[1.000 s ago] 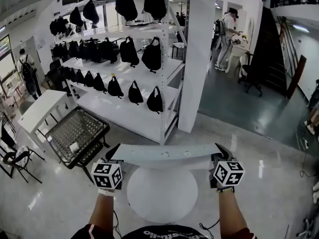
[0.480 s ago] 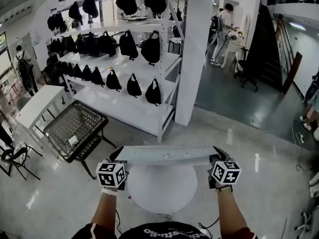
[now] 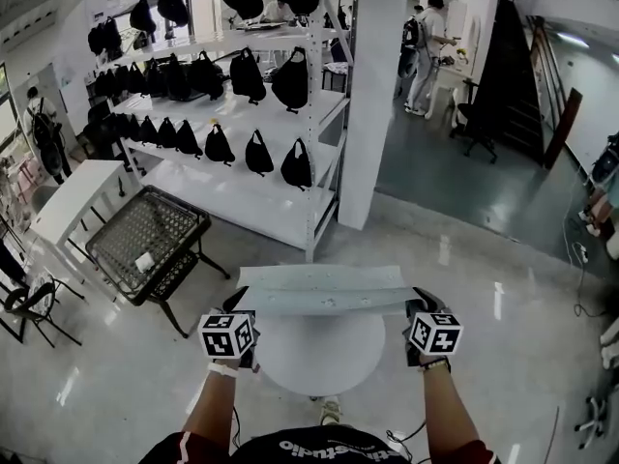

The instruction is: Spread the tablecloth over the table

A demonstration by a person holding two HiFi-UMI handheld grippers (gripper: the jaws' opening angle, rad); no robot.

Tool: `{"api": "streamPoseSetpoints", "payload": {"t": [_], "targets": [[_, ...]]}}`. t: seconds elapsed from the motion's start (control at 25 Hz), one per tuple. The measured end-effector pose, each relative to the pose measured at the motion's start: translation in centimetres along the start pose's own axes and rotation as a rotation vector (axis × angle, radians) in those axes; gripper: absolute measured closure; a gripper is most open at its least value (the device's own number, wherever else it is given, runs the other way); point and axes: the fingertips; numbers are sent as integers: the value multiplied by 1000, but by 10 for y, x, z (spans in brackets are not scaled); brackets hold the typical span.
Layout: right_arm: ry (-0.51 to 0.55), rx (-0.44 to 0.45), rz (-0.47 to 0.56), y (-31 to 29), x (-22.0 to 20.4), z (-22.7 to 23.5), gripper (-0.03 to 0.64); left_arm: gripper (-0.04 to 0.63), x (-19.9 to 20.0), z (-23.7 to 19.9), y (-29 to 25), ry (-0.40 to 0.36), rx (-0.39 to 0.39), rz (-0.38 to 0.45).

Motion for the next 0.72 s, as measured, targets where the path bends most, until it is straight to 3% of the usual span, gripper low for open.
{"api": "streamPoseSetpoints", "payload": {"t": [0.16,0.44,0.72], "targets": [[-19,-18,-38,14,-25,-2,575,569,-16,4,5,18,-4,-13],[11,-26,-120,40,-55,0,515,569,-35,13,9,32,-2,-20],[58,-19,-204,65,-83,-5,499,568,-51,16,19,53,-2,-34]]}}
Point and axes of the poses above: the fingertips, and each gripper's own axes: y backward along the fingers, z to its right, x out of its top, and after that the axes turned 3 degrees about -z, right-handed
